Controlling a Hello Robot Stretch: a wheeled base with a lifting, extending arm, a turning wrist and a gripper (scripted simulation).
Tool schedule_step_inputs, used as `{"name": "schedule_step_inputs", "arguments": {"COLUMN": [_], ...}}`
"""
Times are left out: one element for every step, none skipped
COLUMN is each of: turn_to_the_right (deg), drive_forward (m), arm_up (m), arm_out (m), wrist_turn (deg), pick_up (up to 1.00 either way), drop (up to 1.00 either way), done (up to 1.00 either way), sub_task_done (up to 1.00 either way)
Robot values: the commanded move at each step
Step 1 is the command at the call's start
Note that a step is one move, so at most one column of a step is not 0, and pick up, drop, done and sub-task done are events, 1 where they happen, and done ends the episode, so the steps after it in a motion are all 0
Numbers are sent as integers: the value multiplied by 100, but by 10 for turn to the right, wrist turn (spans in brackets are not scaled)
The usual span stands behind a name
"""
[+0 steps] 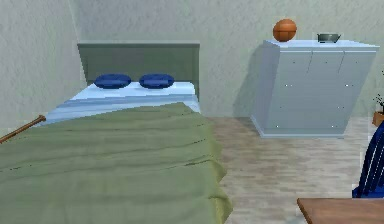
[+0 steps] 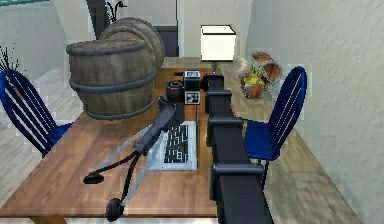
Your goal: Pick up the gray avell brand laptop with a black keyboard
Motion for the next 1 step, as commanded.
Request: {"name": "schedule_step_inputs", "arguments": {"turn_to_the_right": [0], "drive_forward": [0], "arm_up": [0], "arm_out": [0], "wrist_turn": [450], "pick_up": [0], "drop": [0], "done": [0], "sub_task_done": [0]}}
